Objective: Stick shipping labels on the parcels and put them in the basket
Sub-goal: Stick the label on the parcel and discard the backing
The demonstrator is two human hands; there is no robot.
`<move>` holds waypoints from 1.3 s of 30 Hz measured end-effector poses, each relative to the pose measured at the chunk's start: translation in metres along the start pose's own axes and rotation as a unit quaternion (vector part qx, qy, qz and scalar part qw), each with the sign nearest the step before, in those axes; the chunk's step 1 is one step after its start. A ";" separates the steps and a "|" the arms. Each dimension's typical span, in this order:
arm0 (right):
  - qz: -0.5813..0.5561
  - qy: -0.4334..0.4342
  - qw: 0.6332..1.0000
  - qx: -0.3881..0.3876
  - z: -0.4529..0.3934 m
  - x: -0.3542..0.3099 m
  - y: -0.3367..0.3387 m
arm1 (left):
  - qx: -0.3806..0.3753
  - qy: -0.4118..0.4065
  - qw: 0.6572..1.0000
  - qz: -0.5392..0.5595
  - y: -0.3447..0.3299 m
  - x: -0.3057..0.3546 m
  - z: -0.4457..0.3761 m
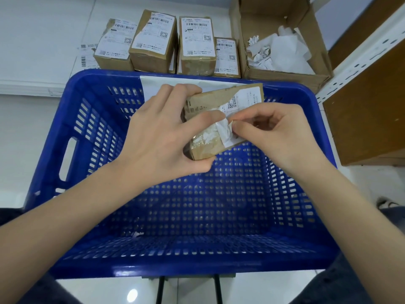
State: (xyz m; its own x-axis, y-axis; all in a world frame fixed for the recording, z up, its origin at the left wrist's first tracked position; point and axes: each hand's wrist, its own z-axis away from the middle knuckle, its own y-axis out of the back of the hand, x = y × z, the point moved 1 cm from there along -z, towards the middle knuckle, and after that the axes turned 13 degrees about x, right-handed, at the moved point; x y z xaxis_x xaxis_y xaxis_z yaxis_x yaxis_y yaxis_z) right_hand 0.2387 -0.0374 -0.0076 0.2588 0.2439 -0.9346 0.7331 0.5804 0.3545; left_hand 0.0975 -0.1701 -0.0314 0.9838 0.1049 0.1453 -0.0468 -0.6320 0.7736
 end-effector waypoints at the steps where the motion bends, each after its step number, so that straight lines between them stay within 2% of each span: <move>1: -0.022 -0.010 1.000 0.013 0.002 0.000 -0.002 | 0.003 0.010 1.000 0.000 0.000 0.001 0.000; 4: -0.064 -0.027 0.997 0.028 0.006 -0.003 -0.005 | 0.005 0.018 1.000 -0.005 0.002 0.002 0.001; 8: -0.064 -0.050 0.997 -0.001 0.006 -0.003 -0.005 | 0.013 0.032 0.999 0.008 0.001 0.002 0.000; 13: 0.029 -0.027 0.999 -0.015 0.010 0.002 -0.014 | 0.014 0.003 1.000 0.002 -0.003 0.005 0.002; 17: 0.040 -0.005 0.999 0.034 0.009 0.002 -0.013 | 0.019 -0.005 1.000 0.000 -0.003 0.004 0.002; 20: 0.084 0.078 0.990 0.079 0.013 0.001 -0.016 | 0.018 -0.009 1.000 -0.007 -0.006 0.006 0.001; 23: 0.195 0.224 0.948 0.117 0.022 0.005 -0.028 | 0.009 -0.009 1.000 -0.009 -0.007 0.006 0.003; 25: 0.233 0.253 0.931 0.126 0.023 0.008 -0.029 | 0.012 -0.001 1.000 -0.010 -0.006 0.004 0.004; 26: 0.219 0.228 0.942 0.117 0.023 0.007 -0.028 | 0.014 0.003 1.000 -0.009 -0.006 0.003 0.004; 29: 0.077 0.083 0.991 0.071 0.021 0.001 -0.023 | 0.016 0.017 1.000 -0.005 -0.005 0.001 0.001; 32: -0.002 -0.010 0.999 0.036 0.016 -0.004 -0.019 | 0.013 0.026 1.000 -0.009 -0.003 -0.002 -0.001; 35: -0.031 -0.039 0.999 0.015 0.012 -0.004 -0.016 | 0.013 0.024 1.000 -0.011 -0.001 -0.002 -0.001; 39: -0.014 -0.053 0.998 0.004 0.011 -0.001 -0.018 | 0.008 0.010 1.000 -0.015 -0.002 0.001 -0.001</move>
State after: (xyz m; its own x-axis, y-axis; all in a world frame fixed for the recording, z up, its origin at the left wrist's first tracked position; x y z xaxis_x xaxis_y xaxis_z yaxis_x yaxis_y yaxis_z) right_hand 0.2326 -0.0567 -0.0127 0.3037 0.1437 -0.9419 0.7454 0.5799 0.3288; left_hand 0.0985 -0.1684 -0.0323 0.9811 0.1398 0.1341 -0.0135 -0.6411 0.7674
